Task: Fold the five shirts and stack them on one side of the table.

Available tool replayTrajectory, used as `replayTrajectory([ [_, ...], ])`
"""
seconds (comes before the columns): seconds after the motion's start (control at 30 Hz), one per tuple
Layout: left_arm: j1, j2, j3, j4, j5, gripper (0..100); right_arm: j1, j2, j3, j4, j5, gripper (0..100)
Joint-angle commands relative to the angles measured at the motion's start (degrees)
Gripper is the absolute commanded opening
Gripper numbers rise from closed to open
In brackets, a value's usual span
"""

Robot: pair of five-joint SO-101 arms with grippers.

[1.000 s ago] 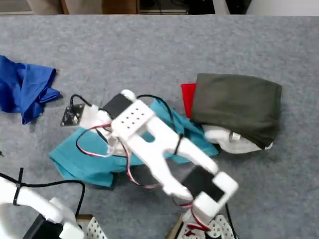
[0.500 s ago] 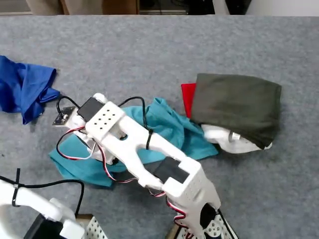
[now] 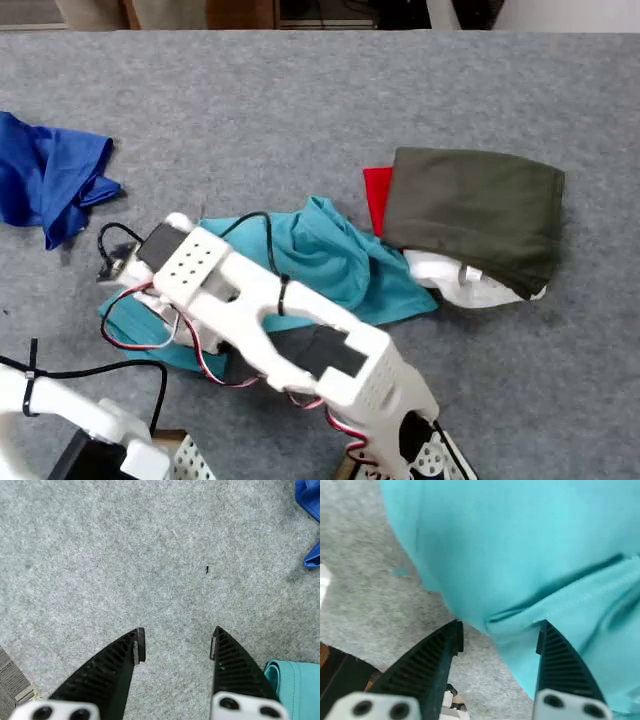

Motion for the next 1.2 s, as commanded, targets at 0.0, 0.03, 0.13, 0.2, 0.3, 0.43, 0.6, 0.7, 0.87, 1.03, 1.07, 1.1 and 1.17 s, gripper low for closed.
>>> replayTrajectory([
  [0.0,-0.2,0.0,-0.8,-0.5,-0.4,22,0.3,2.5,0.2,-1.0,-1.2,24.9],
  [0.03,-0.2,0.0,-0.8,-0.6,-0.4,22,1.0,3.6,0.0,-1.1,-1.2,24.9],
  [0.13,-0.2,0.0,-0.8,-0.6,-0.4,22,3.8,4.6,-0.2,-2.3,-1.2,21.2],
  [0.2,-0.2,0.0,-0.8,-0.6,-0.4,22,5.2,4.6,-0.3,-2.6,-1.2,15.7],
  [0.3,-0.1,0.0,-0.8,-0.6,-0.4,22,6.4,4.6,0.0,-2.8,-0.8,10.6],
  [0.43,0.7,0.0,-0.8,-0.6,-0.4,22,8.5,4.6,-0.3,-2.8,-0.6,11.5],
  [0.6,1.2,0.0,-0.8,-0.4,-0.4,22,10.2,4.5,-0.3,-1.4,1.9,11.5],
  [0.7,1.7,0.0,-0.8,-0.3,-0.4,22,9.8,3.9,-0.4,0.4,3.0,11.8],
  [0.87,1.7,0.0,-0.8,-0.3,-0.4,22,9.8,-0.7,0.1,-0.4,4.0,19.9],
  [1.03,1.7,0.0,-0.8,-0.3,-0.4,22,10.1,-0.5,0.6,-3.1,4.0,19.8],
  [1.07,1.7,0.0,-0.8,-0.3,-0.4,22,10.1,0.2,0.7,-3.7,4.0,19.8],
  [1.1,1.7,0.0,-0.8,-0.3,-0.4,22,10.1,1.2,0.7,-4.0,4.0,19.8],
  [1.17,1.6,0.0,-0.8,-0.3,-0.4,22,9.8,3.1,0.6,-4.5,4.0,19.8],
])
